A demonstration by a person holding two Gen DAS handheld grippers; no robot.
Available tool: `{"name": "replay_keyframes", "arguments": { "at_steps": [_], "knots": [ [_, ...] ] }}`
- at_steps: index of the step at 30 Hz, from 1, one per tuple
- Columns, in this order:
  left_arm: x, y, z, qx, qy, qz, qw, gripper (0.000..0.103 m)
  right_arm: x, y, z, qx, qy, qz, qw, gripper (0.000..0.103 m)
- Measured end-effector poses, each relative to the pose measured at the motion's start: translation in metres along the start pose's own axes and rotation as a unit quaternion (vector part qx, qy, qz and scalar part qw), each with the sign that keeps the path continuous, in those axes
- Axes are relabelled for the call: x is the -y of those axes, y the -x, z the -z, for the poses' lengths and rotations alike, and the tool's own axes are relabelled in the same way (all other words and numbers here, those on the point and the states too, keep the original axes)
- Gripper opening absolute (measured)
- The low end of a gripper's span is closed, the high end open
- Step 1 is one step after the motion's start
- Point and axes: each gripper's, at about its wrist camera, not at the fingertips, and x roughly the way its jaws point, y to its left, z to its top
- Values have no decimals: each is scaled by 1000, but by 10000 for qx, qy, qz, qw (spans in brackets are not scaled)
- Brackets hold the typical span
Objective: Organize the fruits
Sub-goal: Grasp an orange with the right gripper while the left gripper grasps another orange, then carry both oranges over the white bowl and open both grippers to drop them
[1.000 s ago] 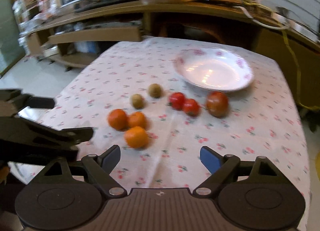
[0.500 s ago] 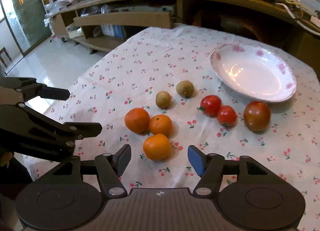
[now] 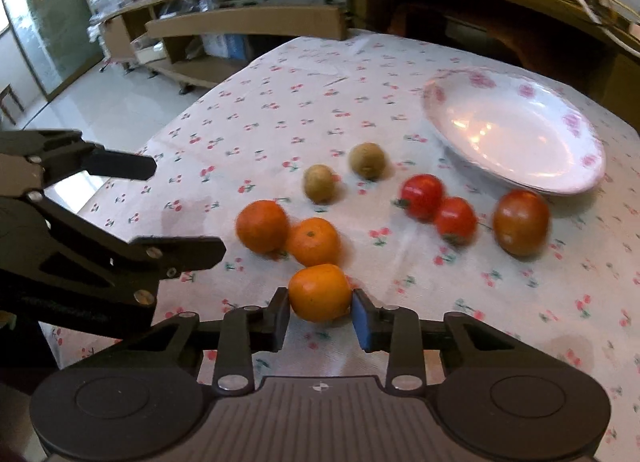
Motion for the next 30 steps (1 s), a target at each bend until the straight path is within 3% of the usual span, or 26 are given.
{"name": "replay_keyframes", "arguments": {
  "at_steps": [2, 7, 12, 17, 19, 26, 30],
  "knots": [
    [9, -5, -3, 41, -166, 36, 9998, 91, 10, 9, 3, 67, -162, 55, 9998, 33],
    [18, -24, -11, -106, -229, 211, 9995, 66, 24, 21, 8, 163, -458, 62, 9988, 33],
    [21, -39, -11, -265, -329, 211, 9989, 54, 28, 23, 9, 143, -560, 31, 9983, 33],
    [12, -43, -13, -270, -216, 381, 9987, 49, 31, 18, 9, 56, -577, 79, 9983, 34],
    [11, -46, -18, -339, -186, 499, 9980, 40, 32, 17, 10, 54, -578, 126, 9982, 34],
    [21, -35, -10, -405, -281, 371, 9981, 39, 31, 39, 21, 205, -747, 472, 9959, 33],
    [27, -17, -10, -205, -345, 468, 9981, 39, 26, 51, 24, 186, -845, 659, 9941, 34]
  ]
}}
